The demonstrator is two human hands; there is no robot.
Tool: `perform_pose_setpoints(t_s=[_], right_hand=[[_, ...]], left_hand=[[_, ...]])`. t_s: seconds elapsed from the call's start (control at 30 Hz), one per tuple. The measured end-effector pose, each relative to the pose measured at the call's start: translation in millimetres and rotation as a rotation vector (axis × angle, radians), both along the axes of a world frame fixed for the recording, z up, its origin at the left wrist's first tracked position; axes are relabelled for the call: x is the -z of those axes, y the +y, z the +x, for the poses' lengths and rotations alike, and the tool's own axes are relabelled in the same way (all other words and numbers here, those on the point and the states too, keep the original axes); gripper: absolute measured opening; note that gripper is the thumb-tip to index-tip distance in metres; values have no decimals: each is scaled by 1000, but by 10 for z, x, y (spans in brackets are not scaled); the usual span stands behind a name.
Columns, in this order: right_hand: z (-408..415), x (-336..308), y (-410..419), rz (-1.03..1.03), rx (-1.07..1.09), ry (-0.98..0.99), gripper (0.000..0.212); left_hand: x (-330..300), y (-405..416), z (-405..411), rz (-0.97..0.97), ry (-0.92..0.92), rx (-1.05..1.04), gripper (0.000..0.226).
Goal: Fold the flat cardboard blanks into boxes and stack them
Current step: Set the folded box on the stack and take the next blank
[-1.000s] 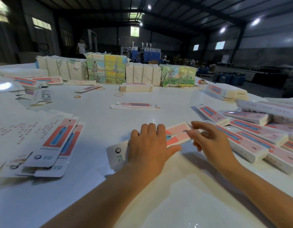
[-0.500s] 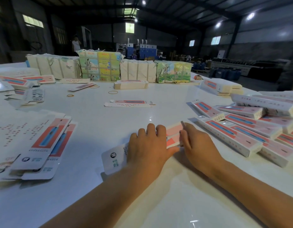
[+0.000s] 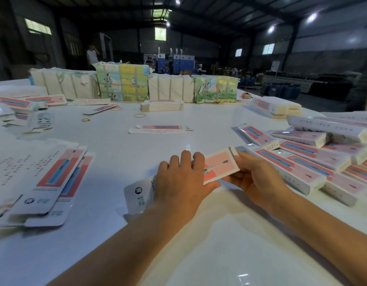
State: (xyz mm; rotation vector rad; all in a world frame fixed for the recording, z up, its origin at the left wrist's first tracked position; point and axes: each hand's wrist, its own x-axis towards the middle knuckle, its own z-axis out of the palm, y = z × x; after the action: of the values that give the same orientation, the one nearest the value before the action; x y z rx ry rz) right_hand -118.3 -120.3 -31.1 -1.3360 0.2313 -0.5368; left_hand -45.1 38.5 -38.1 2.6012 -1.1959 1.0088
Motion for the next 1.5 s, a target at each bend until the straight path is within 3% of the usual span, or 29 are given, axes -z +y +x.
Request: perform_pose_setpoints(t_s=[0.27,0.4,0.67,0.83,1.03,1.2,1.37,1.43,1.5], right_hand=[[-48,12,49,-319,152,-24,52],[-92,9,71,-595,279,10,34],[-110,53,291,-969,353,42,27],[-125,42,286,-958,318,58,25],[-88,11,216,-755,273,116,27],[-129,56,304,-914,318,149,22],[-134,61,281,-875,245,113,17],[-125,55,237,-862,216,87,25],[-115,46,170,-905,151,85,52]], left_hand=[[30,-20,24,50,-44,1,72],[-1,-18,-8,50,-78,-11,72],[-47,-77,-92,-53,-84,-56,65],[-48,-77,-105,-35,-66,-50,64],[-132,-10,-89,-12,15,-70,67],[-147,28,-69,3,26,-61,71],[-87,87,25,28,-36,-49,76],[-111,117,40,-10,-11,-25,83],[-117,140,40,17,22,65,81]])
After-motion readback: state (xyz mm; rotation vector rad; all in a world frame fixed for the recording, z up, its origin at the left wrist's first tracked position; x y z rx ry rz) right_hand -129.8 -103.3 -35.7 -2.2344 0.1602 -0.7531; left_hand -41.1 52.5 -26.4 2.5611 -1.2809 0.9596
